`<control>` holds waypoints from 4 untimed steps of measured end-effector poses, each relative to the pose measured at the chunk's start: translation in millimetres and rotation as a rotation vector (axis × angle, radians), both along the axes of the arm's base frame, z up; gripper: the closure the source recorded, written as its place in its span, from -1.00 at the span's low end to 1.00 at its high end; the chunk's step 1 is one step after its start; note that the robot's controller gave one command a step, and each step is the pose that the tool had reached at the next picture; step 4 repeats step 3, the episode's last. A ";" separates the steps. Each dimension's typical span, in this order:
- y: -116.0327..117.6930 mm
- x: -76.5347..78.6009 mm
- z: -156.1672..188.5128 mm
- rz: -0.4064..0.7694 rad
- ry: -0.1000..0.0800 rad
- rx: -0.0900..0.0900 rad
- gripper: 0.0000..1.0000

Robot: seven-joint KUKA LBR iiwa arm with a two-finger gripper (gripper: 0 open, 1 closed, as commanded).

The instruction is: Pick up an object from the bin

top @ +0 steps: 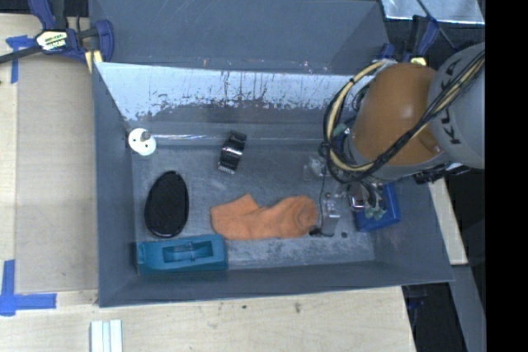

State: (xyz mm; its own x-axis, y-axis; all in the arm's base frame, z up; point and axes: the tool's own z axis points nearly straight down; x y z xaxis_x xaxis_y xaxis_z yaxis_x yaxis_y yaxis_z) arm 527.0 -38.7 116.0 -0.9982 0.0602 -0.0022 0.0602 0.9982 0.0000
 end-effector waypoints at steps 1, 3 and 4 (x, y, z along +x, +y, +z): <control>11.8 1.5 -34.8 0.016 0.001 0.000 1.00; 10.7 -28.9 106.1 0.021 -0.002 0.000 1.00; 10.7 -28.9 106.1 0.021 -0.002 0.000 1.00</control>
Offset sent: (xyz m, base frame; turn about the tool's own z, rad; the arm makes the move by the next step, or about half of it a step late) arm 0.0000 0.0000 0.0000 0.0000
